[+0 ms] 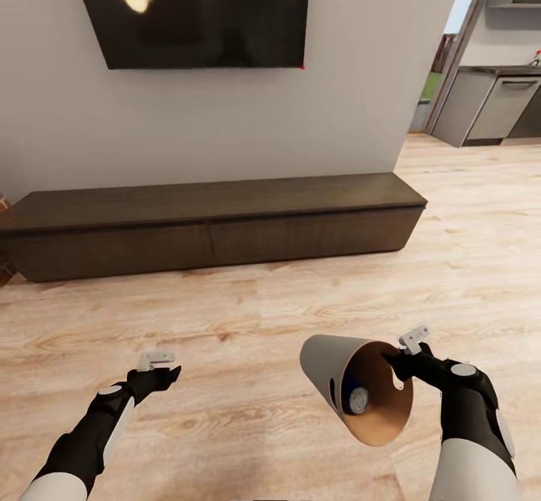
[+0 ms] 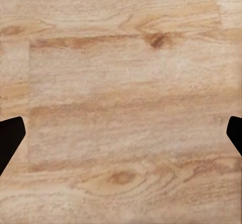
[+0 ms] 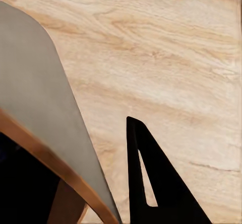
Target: Put the three can of soda from the living room inside the tash can in the kitchen.
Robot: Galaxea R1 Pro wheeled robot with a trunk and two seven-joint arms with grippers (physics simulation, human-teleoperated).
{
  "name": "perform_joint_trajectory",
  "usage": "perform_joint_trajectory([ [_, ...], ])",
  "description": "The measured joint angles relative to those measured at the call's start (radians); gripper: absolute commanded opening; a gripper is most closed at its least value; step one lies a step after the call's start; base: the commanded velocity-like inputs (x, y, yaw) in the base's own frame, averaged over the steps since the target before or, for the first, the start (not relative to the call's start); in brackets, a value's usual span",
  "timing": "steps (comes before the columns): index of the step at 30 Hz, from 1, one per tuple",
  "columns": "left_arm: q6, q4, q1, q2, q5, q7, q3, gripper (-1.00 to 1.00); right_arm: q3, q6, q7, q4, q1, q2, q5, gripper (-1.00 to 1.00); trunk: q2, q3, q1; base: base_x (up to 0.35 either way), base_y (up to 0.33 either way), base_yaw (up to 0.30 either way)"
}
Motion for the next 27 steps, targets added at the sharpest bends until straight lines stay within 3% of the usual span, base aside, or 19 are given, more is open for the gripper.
perform_joint_trajectory([
  [8,-0.002,0.004,0.001,0.0,-0.003,0.003,0.0,1.0,-0.055,-0.007,0.003,0.059,0.001,0.001,-0.001,-1.0,0.056,0.025,-0.031,0.0,0.0,0.0],
  [12,-0.012,0.0,0.029,0.0,-0.002,0.005,-0.001,1.0,-0.086,-0.013,0.003,0.078,0.016,-0.001,-0.041,-1.0,0.084,0.038,-0.046,0.0,0.0,0.0],
  [18,-0.017,0.002,0.06,0.0,-0.002,0.012,-0.002,1.0,-0.093,-0.035,-0.001,0.124,0.06,-0.002,-0.096,-1.0,0.126,0.056,-0.069,0.0,0.0,0.0],
  [27,-0.07,0.004,0.082,0.0,-0.008,0.012,-0.002,1.0,-0.096,-0.052,-0.002,0.164,0.084,-0.004,-0.099,-1.0,0.189,0.084,-0.103,0.0,0.0,0.0],
])
